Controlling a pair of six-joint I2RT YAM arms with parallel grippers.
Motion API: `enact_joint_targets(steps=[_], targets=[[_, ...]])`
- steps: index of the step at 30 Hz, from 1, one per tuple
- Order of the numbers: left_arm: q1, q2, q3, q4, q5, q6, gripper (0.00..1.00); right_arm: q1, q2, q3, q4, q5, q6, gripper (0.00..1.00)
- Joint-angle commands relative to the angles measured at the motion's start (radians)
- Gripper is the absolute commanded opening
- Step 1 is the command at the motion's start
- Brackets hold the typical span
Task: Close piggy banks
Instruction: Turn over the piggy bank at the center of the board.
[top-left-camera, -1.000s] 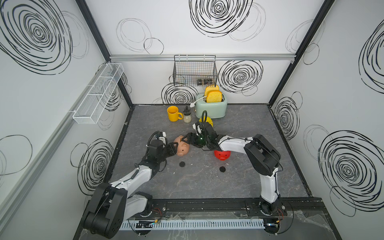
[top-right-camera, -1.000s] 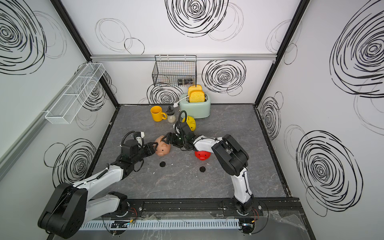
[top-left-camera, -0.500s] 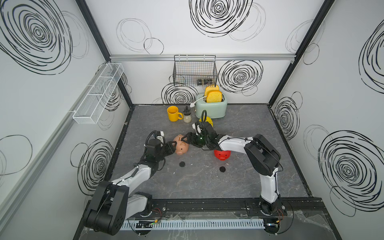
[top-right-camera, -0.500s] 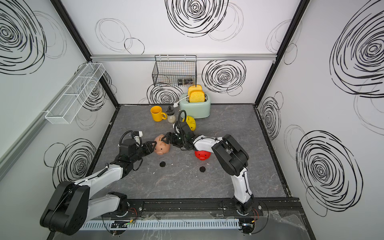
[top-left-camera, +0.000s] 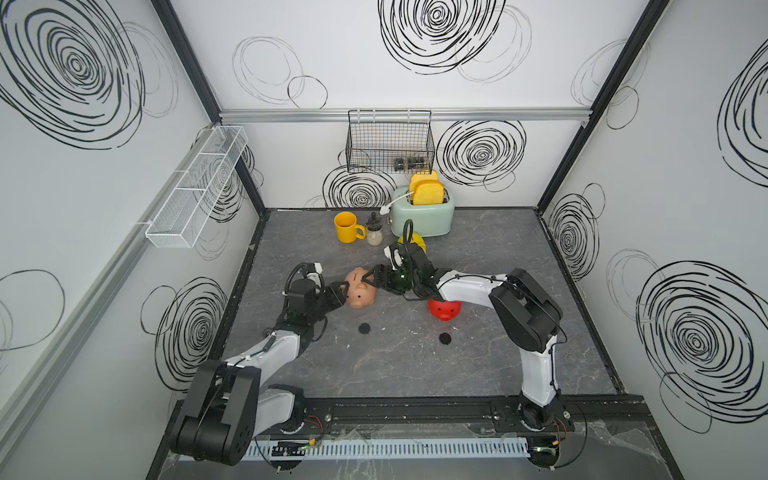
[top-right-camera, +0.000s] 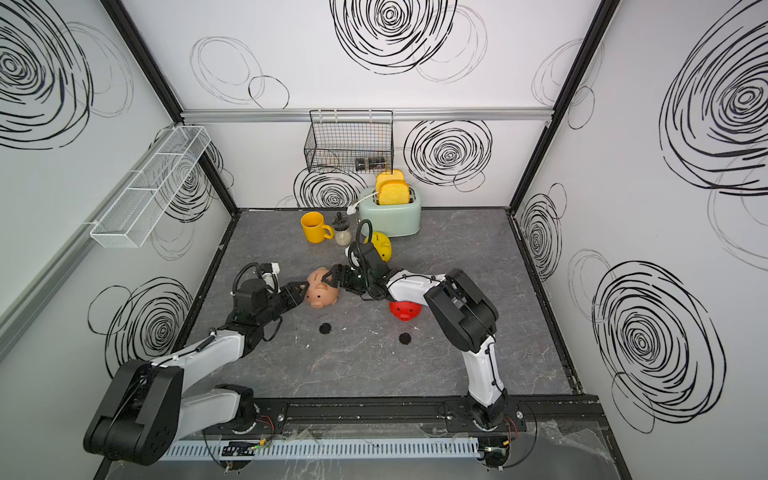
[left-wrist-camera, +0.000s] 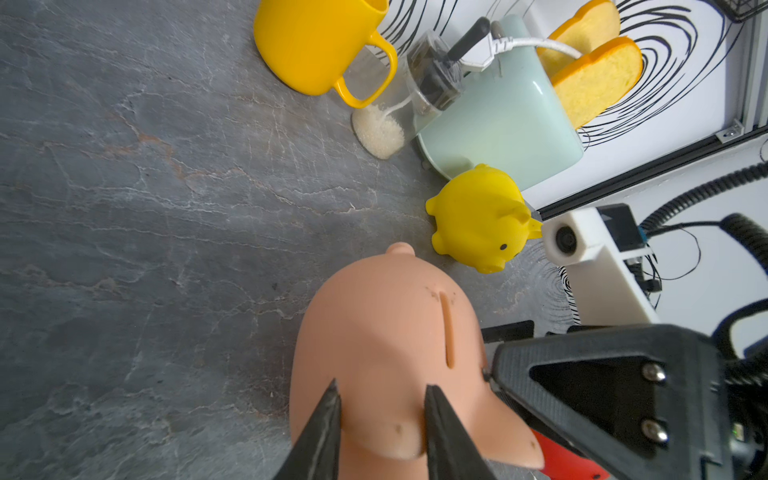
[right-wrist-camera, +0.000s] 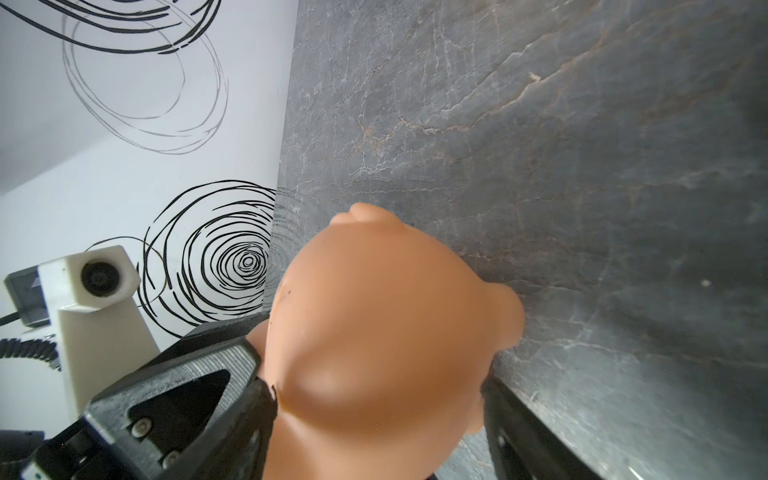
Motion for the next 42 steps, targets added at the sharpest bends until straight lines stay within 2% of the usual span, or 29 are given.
enact_joint_targets(steps=[1,32,42], targets=[[0.012,0.016,-0.030,-0.032,0.007,-0.012,0.35,-0.003,-0.031,0.025,0.005,-0.009,-0.005,0.81],[0.036,0.043,-0.041,-0.021,0.026,-0.026,0.34,0.006,-0.023,0.029,0.028,-0.028,0.019,0.86],[0.060,0.079,-0.082,0.040,0.033,-0.033,0.34,0.003,-0.031,0.000,0.081,-0.033,0.055,0.87]])
